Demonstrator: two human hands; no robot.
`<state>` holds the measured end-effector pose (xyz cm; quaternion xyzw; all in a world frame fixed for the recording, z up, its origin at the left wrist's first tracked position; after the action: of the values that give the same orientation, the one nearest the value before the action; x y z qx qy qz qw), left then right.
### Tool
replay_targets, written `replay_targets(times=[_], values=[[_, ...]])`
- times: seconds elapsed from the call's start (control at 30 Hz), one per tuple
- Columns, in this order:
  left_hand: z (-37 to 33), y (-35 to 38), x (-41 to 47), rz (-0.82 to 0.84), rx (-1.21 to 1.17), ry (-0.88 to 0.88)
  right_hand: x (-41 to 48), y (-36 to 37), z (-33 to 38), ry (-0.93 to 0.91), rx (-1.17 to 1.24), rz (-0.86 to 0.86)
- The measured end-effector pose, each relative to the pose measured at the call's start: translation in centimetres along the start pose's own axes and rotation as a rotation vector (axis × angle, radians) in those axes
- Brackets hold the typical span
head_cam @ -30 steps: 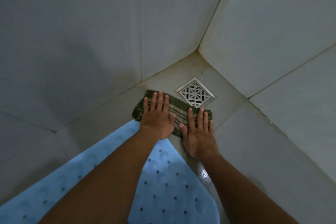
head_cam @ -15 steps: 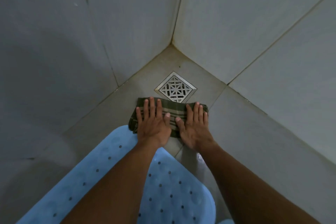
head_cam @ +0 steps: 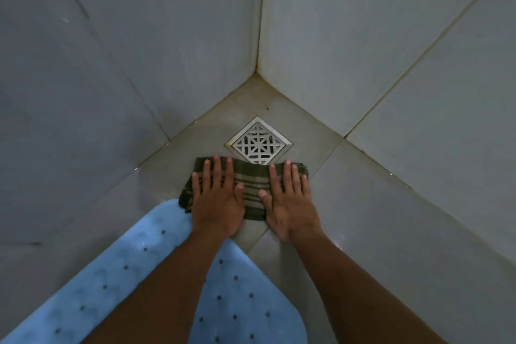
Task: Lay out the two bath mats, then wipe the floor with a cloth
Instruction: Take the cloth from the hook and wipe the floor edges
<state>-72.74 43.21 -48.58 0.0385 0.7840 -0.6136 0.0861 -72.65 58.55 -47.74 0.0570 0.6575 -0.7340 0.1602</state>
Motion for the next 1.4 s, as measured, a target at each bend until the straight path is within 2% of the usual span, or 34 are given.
replay_targets(times=[0.3, 0.57, 0.83, 1.13, 1.4], values=[[-5.0, 1.5, -3.5, -0.018, -0.033, -0.308, 1.5, -0.6, -4.6, -0.297, -0.080, 0.075], [-7.5, 2.2, -5.2, -0.025, -0.057, -0.479, 2.3, -1.3, -6.0, -0.519, -0.158, 0.130], [-7.8, 2.3, -5.2, 0.003, -0.083, -0.520, 2.6, -0.7, -5.9, -0.579, -0.161, 0.173], [-8.0, 2.4, -5.6, -0.040, -0.085, -0.573, 3.4, -0.9, -5.0, -0.642, -0.233, 0.184], [-11.7, 3.9, -8.1, -0.010, -0.122, -0.612, 0.2, -1.2, -8.5, -0.642, -0.267, 0.132]])
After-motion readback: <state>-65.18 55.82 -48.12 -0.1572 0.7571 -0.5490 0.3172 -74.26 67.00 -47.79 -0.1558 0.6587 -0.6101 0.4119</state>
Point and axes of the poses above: each hand's wrist, its own x-axis towards the middle knuckle, its own y-axis out of the palm, z = x × y, the point moved 9 cm from there along x, towards the middle knuckle, and after that the axes turned 3 degrees about y, right-handed, at the moved point
